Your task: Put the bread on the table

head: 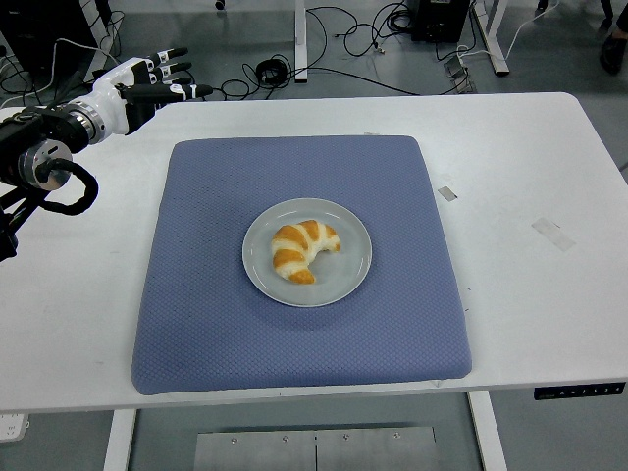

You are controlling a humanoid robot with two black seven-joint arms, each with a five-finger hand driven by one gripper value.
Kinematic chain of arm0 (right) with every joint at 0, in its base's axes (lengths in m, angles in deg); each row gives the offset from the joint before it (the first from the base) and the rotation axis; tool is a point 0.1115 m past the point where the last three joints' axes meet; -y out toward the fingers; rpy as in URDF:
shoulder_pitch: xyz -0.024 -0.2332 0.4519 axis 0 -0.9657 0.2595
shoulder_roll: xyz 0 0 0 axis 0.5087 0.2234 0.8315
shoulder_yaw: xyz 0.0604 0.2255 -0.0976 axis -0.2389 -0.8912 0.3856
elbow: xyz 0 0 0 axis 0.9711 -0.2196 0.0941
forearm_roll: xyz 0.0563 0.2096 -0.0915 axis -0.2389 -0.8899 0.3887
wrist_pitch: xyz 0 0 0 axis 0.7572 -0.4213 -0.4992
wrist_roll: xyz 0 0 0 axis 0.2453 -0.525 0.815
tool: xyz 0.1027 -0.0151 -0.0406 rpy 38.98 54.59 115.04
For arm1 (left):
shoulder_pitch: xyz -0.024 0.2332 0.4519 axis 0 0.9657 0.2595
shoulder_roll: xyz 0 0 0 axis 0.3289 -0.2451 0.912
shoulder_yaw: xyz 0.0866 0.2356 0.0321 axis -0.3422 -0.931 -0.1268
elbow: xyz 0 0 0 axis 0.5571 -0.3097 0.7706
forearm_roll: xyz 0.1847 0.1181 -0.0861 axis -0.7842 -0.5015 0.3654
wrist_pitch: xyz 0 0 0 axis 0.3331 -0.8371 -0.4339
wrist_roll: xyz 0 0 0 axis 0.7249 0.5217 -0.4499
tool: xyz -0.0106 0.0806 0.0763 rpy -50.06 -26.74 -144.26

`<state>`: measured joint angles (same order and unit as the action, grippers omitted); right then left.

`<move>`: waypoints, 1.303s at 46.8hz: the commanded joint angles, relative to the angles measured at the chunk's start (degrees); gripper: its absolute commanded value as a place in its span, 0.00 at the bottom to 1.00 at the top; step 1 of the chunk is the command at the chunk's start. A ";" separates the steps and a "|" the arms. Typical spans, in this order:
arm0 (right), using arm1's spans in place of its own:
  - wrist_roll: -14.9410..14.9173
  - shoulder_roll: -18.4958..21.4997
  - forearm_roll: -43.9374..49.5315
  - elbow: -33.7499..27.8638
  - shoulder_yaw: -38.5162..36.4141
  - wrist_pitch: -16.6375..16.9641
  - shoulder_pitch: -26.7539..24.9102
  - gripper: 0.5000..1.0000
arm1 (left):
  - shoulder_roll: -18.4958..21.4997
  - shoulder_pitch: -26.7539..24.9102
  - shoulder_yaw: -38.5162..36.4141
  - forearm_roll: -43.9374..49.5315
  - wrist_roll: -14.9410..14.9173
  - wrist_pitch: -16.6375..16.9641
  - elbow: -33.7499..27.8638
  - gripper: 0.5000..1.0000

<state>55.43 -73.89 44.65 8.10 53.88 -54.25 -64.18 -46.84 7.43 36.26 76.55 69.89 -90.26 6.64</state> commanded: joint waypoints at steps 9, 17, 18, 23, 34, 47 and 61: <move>0.00 0.00 0.00 0.00 0.00 0.02 0.00 1.00 | -0.03 0.09 -0.35 0.08 1.50 -0.04 0.00 0.94; 0.00 0.00 0.00 0.00 0.00 -0.07 0.00 1.00 | 0.06 0.26 -0.53 0.08 1.50 -0.04 0.00 0.95; 0.00 0.00 0.00 0.00 0.00 0.02 0.00 1.00 | 0.06 0.26 -0.62 0.09 1.50 -0.04 -0.09 0.95; 0.00 0.00 0.00 0.00 0.00 -0.07 0.00 1.00 | 0.06 0.35 -0.70 0.08 1.50 -0.12 -0.09 0.95; 0.00 0.00 0.00 0.00 0.00 0.02 0.00 1.00 | 0.15 0.26 -0.88 0.00 1.50 -0.83 -0.27 0.95; 0.00 0.00 0.00 0.00 0.00 0.02 0.00 1.00 | 0.15 0.26 -0.88 0.00 1.50 -0.83 -0.35 0.95; 0.00 0.00 0.00 0.00 0.00 -0.07 0.00 1.00 | 0.15 0.35 -0.88 0.00 1.50 -0.83 -0.26 0.95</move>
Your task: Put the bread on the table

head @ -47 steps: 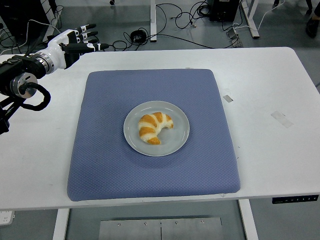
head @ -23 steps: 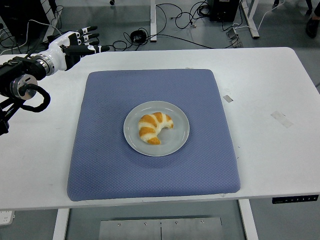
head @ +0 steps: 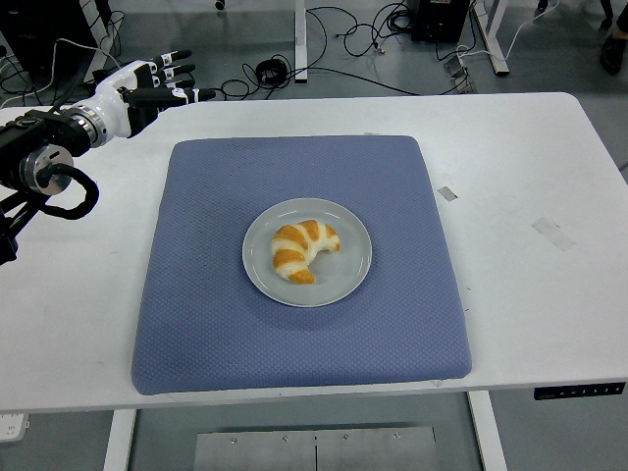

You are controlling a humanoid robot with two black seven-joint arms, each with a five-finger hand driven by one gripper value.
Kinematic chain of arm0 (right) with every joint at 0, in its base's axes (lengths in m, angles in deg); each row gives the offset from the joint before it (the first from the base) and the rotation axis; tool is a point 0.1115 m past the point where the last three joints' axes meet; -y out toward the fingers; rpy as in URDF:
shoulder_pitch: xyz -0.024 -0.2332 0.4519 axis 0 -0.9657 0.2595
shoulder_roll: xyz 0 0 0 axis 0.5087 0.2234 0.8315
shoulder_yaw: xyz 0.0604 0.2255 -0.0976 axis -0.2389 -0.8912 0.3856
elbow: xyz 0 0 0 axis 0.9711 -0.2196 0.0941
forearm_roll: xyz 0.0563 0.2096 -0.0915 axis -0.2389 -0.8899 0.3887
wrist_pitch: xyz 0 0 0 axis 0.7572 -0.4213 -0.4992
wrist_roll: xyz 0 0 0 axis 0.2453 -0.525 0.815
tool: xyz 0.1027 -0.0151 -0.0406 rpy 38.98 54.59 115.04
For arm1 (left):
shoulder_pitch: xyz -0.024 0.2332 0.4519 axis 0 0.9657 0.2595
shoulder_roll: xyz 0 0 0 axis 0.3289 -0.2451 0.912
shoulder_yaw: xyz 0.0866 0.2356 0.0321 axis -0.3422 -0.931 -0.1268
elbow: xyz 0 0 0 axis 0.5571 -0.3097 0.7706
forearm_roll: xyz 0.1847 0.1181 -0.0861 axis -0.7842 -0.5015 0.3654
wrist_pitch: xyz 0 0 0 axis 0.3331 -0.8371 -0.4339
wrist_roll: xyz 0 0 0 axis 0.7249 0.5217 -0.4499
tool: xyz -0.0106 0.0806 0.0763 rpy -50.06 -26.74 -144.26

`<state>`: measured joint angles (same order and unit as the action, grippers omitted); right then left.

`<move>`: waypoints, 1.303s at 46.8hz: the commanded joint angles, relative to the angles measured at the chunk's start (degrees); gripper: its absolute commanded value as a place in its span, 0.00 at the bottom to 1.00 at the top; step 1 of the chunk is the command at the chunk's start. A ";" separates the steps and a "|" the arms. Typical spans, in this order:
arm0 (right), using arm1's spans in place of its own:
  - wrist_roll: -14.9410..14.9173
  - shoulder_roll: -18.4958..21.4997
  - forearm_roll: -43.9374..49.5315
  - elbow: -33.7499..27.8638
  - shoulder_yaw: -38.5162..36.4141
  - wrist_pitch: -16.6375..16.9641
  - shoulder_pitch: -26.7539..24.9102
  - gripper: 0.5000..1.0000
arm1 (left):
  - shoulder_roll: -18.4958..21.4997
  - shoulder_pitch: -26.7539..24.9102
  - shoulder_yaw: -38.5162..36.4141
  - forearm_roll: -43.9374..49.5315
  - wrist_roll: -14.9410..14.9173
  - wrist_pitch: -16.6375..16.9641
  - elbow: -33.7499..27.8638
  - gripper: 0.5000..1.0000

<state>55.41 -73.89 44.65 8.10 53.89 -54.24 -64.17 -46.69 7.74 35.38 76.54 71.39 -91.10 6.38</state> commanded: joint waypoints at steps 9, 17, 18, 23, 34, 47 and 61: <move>0.02 0.00 0.00 0.00 -0.01 -0.08 0.00 1.00 | 0.00 0.04 0.00 0.00 0.00 0.01 -0.09 0.95; 0.02 0.00 0.00 0.00 -0.01 0.01 0.00 1.00 | 0.00 0.04 0.00 0.00 0.00 0.01 -0.09 0.95; 0.02 0.00 0.00 0.00 -0.01 -0.08 0.00 1.00 | 0.00 0.04 0.00 0.00 0.00 0.01 -0.09 0.95; 0.02 0.00 0.00 0.00 -0.01 0.01 0.00 1.00 | 0.00 0.04 0.00 0.00 0.00 0.01 0.00 0.95; 0.02 0.00 0.00 0.00 -0.01 -0.08 0.00 1.00 | 0.00 0.04 0.00 0.00 0.00 0.01 0.00 0.95; 0.02 0.00 0.00 0.00 -0.01 0.01 0.00 1.00 | 0.00 -0.14 -0.09 0.00 0.17 0.01 -0.26 0.95; 0.02 0.00 0.00 0.00 -0.01 0.01 0.00 1.00 | 0.44 -1.28 -1.76 0.00 0.96 0.01 -1.49 0.94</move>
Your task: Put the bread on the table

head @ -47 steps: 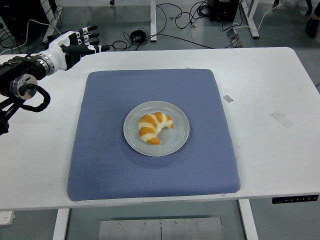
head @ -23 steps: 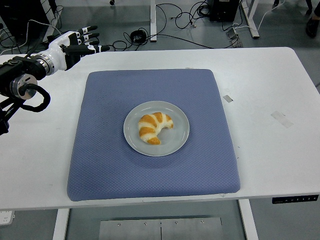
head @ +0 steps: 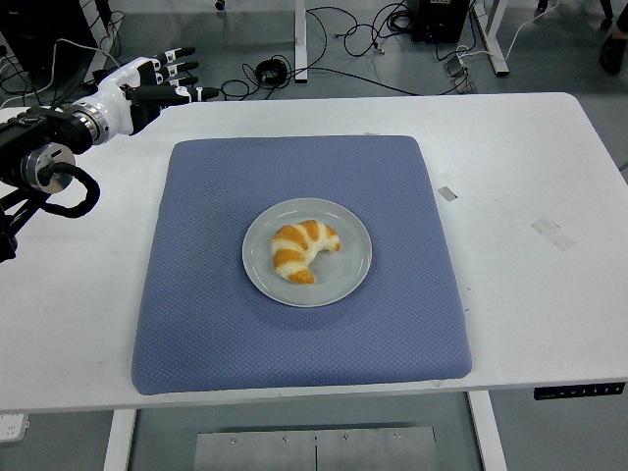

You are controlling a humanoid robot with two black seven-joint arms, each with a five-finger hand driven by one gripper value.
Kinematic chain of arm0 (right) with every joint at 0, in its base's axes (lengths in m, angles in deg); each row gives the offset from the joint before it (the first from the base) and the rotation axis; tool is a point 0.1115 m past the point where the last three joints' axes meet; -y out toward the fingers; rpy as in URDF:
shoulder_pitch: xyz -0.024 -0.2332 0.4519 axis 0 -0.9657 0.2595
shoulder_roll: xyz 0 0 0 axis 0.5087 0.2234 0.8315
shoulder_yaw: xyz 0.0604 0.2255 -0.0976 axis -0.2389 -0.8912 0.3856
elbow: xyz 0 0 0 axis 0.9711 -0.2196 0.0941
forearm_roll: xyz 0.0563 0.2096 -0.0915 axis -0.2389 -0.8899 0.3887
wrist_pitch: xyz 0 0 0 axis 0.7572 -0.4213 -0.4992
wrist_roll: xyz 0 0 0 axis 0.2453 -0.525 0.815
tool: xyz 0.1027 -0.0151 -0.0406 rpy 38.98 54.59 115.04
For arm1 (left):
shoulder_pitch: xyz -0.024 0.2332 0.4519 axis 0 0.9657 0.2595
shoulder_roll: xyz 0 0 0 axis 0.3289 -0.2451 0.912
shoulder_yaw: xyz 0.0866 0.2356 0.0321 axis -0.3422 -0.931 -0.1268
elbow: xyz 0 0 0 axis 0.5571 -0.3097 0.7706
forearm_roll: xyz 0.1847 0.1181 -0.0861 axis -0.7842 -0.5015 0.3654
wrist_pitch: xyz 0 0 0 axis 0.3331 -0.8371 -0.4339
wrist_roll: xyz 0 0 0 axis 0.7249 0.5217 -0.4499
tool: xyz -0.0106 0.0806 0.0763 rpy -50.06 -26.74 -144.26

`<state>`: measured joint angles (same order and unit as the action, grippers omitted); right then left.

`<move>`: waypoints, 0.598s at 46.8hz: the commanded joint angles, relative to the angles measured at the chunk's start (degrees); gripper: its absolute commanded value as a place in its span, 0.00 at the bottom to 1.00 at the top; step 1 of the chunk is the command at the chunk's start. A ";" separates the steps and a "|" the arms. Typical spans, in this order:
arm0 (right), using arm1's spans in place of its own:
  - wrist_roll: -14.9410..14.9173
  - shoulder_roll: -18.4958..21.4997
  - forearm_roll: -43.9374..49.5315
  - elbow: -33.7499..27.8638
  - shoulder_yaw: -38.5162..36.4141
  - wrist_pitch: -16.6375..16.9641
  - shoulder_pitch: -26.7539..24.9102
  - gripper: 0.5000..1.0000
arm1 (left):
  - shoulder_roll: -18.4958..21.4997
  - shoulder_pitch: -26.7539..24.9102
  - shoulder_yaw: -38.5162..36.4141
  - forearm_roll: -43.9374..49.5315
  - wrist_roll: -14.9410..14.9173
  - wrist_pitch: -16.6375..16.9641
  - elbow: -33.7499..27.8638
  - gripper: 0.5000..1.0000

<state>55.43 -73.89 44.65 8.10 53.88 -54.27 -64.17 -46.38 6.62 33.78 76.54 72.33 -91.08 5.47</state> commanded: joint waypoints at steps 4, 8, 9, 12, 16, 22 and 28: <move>-0.01 0.00 0.00 0.00 0.00 0.04 0.00 1.00 | 0.73 -0.86 -1.30 -0.09 -0.07 0.00 -2.43 0.94; -0.01 0.00 0.00 0.00 0.00 0.04 0.00 1.00 | 1.87 -2.97 -5.16 -0.09 -0.07 0.00 -5.59 0.94; -0.01 0.00 0.00 0.00 0.00 0.04 0.00 1.00 | 2.23 -3.76 -6.30 -0.09 -0.07 0.00 -6.47 0.94; -0.01 0.00 0.00 0.00 0.00 -0.05 0.00 1.00 | 3.02 -5.34 -8.68 -0.09 0.02 0.00 -8.58 0.94; -0.01 0.00 0.00 0.00 0.00 -0.05 0.00 1.00 | 3.72 -6.49 -10.00 -0.44 -0.07 0.00 -10.69 0.94; -0.01 0.00 0.00 0.00 0.00 0.04 0.00 1.00 | 4.25 -7.63 -10.27 -2.19 -0.07 -0.09 -12.54 0.94; -0.01 0.00 0.00 0.00 0.00 -0.05 0.00 1.00 | 5.13 -8.34 -10.27 -5.62 -0.15 -0.62 -15.09 0.94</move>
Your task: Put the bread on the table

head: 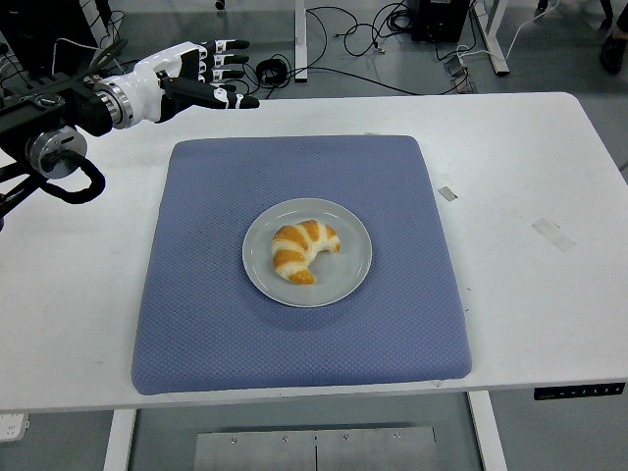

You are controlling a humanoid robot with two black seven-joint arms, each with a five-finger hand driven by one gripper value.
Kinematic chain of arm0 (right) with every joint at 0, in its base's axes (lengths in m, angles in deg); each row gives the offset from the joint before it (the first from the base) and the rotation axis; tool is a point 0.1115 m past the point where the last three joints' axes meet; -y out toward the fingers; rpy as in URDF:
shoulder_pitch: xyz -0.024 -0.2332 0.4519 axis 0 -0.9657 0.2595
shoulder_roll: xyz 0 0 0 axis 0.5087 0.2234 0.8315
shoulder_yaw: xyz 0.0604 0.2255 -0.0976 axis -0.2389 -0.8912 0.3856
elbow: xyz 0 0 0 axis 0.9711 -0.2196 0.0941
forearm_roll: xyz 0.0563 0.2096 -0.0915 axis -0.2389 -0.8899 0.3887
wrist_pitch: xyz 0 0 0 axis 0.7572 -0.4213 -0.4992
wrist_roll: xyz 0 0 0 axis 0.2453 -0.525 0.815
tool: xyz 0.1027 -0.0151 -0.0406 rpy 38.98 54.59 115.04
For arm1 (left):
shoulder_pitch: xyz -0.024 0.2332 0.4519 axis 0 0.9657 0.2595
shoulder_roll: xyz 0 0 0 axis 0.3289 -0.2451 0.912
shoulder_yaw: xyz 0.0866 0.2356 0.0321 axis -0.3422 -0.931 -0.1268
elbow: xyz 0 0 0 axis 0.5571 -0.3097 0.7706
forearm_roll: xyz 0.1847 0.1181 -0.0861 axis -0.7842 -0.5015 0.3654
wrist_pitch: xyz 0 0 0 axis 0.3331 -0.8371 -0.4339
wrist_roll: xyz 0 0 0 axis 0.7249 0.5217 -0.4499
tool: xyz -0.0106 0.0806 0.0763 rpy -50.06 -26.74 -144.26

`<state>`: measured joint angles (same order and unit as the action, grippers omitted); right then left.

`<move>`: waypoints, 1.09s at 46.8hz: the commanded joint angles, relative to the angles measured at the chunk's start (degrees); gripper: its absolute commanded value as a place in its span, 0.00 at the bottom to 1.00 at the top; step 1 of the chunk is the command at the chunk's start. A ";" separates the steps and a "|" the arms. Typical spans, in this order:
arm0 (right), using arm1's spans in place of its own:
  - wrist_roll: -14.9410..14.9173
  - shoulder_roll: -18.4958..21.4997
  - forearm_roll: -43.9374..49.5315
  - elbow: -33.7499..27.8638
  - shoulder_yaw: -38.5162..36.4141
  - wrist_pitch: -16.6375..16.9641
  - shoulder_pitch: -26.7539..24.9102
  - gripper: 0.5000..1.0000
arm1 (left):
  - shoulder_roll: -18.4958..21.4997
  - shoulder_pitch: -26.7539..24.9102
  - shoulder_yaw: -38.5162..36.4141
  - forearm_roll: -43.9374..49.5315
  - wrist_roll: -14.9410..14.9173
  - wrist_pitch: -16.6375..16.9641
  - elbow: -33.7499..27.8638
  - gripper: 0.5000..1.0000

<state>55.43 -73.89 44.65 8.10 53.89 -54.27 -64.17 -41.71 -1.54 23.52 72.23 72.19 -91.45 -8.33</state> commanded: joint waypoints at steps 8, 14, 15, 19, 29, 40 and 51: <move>-0.01 0.00 0.00 0.00 -0.01 -0.05 0.00 1.00 | 1.61 -0.87 -0.01 -5.61 -0.10 -1.31 -6.73 0.94; -0.01 0.00 0.00 0.00 -0.01 0.04 0.00 1.00 | 3.19 -1.22 -0.01 -8.60 -0.37 -1.40 -11.03 0.94; -0.01 0.00 0.00 0.00 -0.01 -0.05 0.00 1.00 | 3.19 -1.40 -0.01 -8.95 -0.45 -1.48 -11.56 0.94; -0.01 0.00 0.00 0.00 -0.01 0.04 0.00 1.00 | 3.28 -1.66 -0.09 -10.18 -0.81 -1.48 -12.80 0.94; -0.01 0.00 0.00 0.00 -0.01 -0.05 0.00 1.00 | 4.16 -2.19 -3.87 -12.99 -0.81 -1.75 -15.52 0.94; -0.01 0.00 0.00 0.00 -0.01 0.04 0.00 1.00 | 4.16 -2.89 -9.67 -14.93 -1.07 -1.75 -18.25 0.94; -0.01 0.00 0.00 0.00 -0.01 0.04 0.00 1.00 | 3.46 -2.90 -11.96 -14.93 -0.98 -1.66 -18.34 0.94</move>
<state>55.43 -73.89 44.65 8.10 53.88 -54.27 -64.17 -38.07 -4.52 11.81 57.30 71.18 -93.17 -26.67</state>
